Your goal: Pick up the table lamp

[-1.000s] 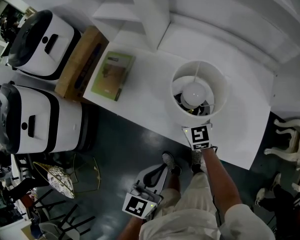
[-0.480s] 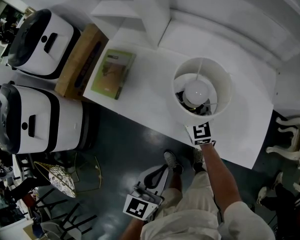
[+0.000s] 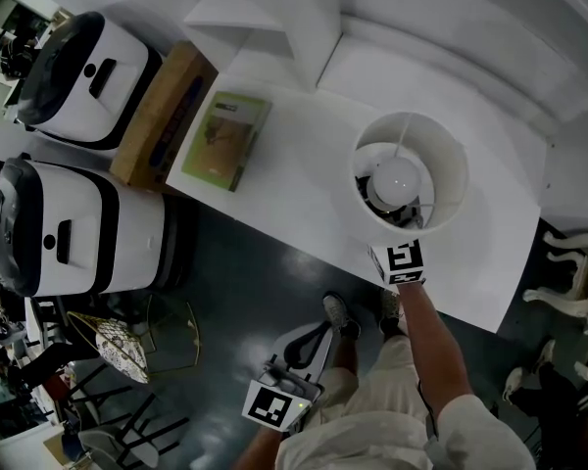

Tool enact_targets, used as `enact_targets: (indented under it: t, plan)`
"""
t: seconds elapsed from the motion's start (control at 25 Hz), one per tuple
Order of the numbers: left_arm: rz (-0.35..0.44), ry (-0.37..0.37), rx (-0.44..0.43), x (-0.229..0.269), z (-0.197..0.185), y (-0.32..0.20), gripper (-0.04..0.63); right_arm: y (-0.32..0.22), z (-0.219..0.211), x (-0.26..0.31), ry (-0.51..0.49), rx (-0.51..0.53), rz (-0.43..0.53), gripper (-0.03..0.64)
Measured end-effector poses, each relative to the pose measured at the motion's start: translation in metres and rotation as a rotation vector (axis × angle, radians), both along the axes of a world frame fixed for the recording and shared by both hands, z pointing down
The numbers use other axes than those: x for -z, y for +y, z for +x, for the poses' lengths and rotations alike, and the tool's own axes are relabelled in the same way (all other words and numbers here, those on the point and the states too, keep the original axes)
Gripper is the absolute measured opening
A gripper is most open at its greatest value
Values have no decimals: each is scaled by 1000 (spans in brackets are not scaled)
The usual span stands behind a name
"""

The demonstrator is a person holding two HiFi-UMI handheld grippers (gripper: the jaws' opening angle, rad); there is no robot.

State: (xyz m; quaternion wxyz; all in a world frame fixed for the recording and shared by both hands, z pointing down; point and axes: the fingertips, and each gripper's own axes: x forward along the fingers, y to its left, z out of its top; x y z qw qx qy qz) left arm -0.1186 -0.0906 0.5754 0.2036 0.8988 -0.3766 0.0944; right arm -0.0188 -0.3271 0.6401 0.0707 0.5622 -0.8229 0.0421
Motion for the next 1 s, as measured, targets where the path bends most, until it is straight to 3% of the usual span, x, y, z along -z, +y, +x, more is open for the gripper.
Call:
enact_targets:
  t: [0.52,1.0]
  plan:
    - [10,7,-3,4,2,2,11,7,-1,11,28,35,-36,191]
    - [92,46,-13,45,11,-2,11,23,4,63,35,74,-38,190]
